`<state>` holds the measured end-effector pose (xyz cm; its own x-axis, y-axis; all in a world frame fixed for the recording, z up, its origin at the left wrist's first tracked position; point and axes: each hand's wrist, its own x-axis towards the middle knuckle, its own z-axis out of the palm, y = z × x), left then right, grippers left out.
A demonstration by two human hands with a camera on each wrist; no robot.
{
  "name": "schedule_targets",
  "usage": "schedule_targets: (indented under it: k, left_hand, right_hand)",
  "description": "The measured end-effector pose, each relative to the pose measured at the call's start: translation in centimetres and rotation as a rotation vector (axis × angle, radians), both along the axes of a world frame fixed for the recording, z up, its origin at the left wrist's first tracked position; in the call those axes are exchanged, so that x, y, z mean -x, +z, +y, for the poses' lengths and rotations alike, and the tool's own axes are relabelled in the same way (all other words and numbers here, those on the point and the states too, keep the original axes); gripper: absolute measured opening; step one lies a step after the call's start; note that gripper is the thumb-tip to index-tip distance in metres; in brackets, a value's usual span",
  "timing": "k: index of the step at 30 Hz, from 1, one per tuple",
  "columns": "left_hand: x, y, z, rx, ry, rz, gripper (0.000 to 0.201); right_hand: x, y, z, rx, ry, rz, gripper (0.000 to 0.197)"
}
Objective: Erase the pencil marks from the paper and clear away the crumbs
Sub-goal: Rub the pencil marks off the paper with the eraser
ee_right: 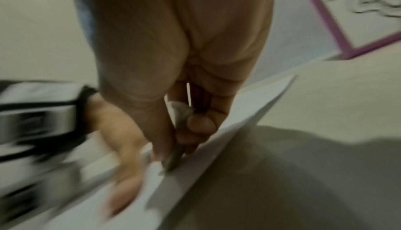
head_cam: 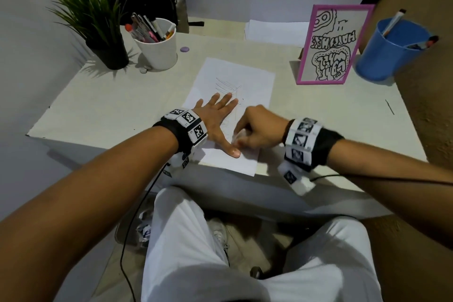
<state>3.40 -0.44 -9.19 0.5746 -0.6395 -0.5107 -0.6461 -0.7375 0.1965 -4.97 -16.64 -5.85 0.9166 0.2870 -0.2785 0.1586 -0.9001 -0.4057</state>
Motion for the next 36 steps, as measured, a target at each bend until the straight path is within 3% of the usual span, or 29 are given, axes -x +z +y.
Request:
schedule_targets:
  k: [4,8,13,17,22,24,28,29,33,36]
  left_hand:
    - [0.0,0.3,-0.4,-0.032,0.019,-0.003,0.156]
    - [0.1,0.1,-0.3,-0.023,0.024,-0.013,0.155]
    - [0.2,0.2,-0.5,-0.019,0.038,0.002,0.155]
    - [0.2,0.2,-0.4,-0.025,0.031,-0.021,0.157]
    - [0.2,0.2,-0.3,-0.016,0.037,0.0,0.156]
    - [0.1,0.0,-0.3,0.006,0.037,0.001,0.156]
    - [0.1,-0.3,-0.3,-0.009,0.024,-0.018,0.157]
    - [0.0,-0.3,-0.3,-0.009,0.026,-0.012,0.157]
    - [0.0,-0.2,-0.2,-0.011,0.029,-0.002,0.157]
    - [-0.1,-0.5,-0.4,-0.011,0.015,-0.015,0.158]
  right_hand:
    - [-2.5,0.1,-2.0,-0.029,-0.249,-0.133,0.017]
    - [-0.2,-0.3,-0.3,-0.018,-0.051,-0.038,0.016]
    - [-1.6,-0.1,-1.4,-0.046,-0.259,-0.112,0.015]
    - [0.6,0.5,1.0,0.005,-0.02,0.008,0.016]
    - [-4.8,1.0,-0.4,-0.028,-0.324,-0.132,0.027]
    - [-4.2,0.6,0.3,-0.034,-0.285,-0.134,0.024]
    - [-0.4,0.5,1.5,0.003,-0.048,0.037,0.012]
    - [-0.8,0.8,1.5,0.01,-0.044,0.03,0.013]
    - [-5.4,0.9,0.3,-0.009,-0.302,-0.115,0.023]
    - [-2.9,0.1,1.3,-0.022,-0.185,-0.083,0.013]
